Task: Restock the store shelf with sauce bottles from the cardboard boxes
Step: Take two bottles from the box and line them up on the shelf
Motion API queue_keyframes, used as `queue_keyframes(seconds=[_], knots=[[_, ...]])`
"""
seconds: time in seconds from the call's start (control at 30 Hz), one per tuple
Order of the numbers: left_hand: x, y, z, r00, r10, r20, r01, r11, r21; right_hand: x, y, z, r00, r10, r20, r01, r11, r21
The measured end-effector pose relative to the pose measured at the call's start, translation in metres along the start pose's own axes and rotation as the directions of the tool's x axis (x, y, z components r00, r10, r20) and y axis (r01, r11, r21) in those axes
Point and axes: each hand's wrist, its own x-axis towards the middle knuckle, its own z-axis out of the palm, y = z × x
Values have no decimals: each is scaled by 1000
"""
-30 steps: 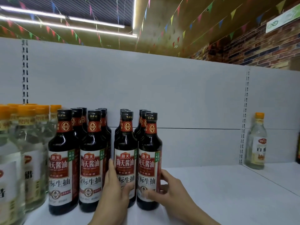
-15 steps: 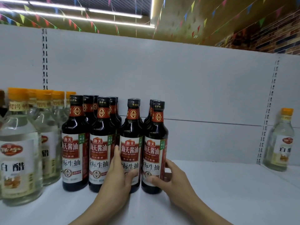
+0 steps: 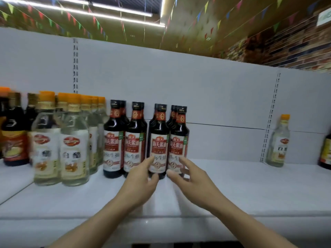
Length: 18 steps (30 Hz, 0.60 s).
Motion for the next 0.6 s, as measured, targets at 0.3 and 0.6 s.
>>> queue_keyframes(seconds=[0.3, 0.6], knots=[[-164, -26, -135, 975, -32, -218, 59, 991, 119, -75, -105, 130, 980, -159, 118, 149, 984, 94], [-384, -96, -295, 829, -416, -373, 508, 839, 194, -139, -210, 306, 809, -338, 481, 209, 930, 302]])
